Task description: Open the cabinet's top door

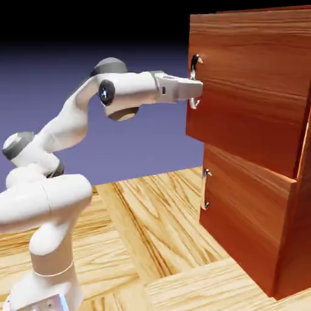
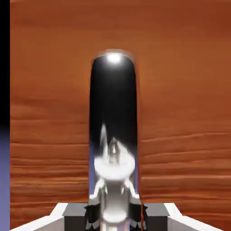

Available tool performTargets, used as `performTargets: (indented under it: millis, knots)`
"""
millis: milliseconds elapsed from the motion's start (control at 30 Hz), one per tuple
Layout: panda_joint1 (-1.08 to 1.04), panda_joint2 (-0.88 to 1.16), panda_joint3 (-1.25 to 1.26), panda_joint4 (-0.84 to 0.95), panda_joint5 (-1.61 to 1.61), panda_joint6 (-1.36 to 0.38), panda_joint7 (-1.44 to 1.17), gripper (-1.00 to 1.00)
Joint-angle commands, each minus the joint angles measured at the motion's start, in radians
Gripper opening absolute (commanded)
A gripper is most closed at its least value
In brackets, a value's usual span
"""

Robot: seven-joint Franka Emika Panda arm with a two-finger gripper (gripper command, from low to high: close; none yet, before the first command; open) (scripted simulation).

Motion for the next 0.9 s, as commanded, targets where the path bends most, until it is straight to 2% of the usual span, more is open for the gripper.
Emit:
performTargets:
  millis: [0, 300, 567, 867]
  knots:
    - [-0.002, 0.000, -0.021, -0.022, -0.005, -0.043, -0.013, -1.00]
    - [-0.098, -0.039, -0.206, -0.157, -0.062, -0.434, -0.113, -1.00]
    - [-0.200, -0.265, -0.397, -0.175, -0.256, -0.782, -0.303, -1.00]
    - [-0.341, -0.590, -0.501, -0.067, -0.517, -1.109, -0.549, -1.00]
